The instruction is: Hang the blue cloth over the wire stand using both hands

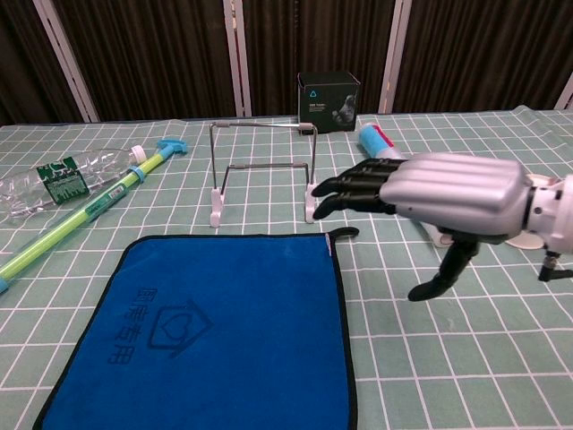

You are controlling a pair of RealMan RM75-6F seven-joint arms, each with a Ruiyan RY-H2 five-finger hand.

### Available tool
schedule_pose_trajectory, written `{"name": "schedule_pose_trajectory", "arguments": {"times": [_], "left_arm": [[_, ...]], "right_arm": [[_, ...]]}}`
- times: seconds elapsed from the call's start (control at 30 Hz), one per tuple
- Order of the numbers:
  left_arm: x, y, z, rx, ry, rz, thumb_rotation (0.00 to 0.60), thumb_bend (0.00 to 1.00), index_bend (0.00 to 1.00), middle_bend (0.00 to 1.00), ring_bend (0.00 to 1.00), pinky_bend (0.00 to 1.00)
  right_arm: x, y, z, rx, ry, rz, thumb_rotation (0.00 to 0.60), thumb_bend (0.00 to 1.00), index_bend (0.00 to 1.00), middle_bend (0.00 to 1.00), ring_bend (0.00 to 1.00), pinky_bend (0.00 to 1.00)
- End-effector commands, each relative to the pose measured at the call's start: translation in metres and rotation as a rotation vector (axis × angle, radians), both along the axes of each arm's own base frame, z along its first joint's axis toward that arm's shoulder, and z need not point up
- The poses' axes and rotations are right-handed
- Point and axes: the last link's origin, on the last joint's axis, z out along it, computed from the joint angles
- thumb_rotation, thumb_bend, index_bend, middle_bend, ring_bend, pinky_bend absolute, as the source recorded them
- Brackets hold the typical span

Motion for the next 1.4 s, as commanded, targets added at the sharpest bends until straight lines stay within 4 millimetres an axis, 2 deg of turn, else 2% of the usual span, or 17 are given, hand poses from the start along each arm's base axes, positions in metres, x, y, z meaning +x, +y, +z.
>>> {"name": "schedule_pose_trajectory", "arguments": {"times": [0.03,0.2,0.4,0.67,1.27,1.4], "left_arm": [[-0.001,0.000,0.000,0.001,-0.001,0.004,0.600,0.00,0.00,0.00,0.00,0.00],[-0.003,-0.002,0.001,0.004,-0.002,0.008,0.600,0.00,0.00,0.00,0.00,0.00],[-0.005,-0.002,0.004,0.011,-0.008,0.014,0.600,0.00,0.00,0.00,0.00,0.00],[-0.008,0.000,0.003,0.006,-0.011,0.028,0.600,0.00,0.00,0.00,0.00,0.00],[-0.008,0.001,0.003,0.001,-0.012,0.030,0.600,0.00,0.00,0.00,0.00,0.00],[-0.009,0.001,0.003,0.001,-0.012,0.031,0.600,0.00,0.00,0.00,0.00,0.00]], "right_arm": [[0.008,-0.001,-0.020,0.011,0.039,0.086,0.600,0.00,0.16,0.00,0.00,0.00],[0.009,-0.007,-0.035,-0.002,0.100,0.149,0.600,0.05,0.17,0.00,0.00,0.00],[0.006,-0.012,-0.050,0.000,0.163,0.183,0.600,0.05,0.18,0.00,0.00,0.00],[0.014,-0.011,-0.067,0.011,0.144,0.189,0.600,0.05,0.18,0.00,0.00,0.00],[0.027,-0.008,-0.083,0.000,0.113,0.207,0.600,0.05,0.18,0.00,0.00,0.00],[0.028,-0.008,-0.083,0.000,0.103,0.203,0.600,0.09,0.20,0.00,0.00,0.00]]}}
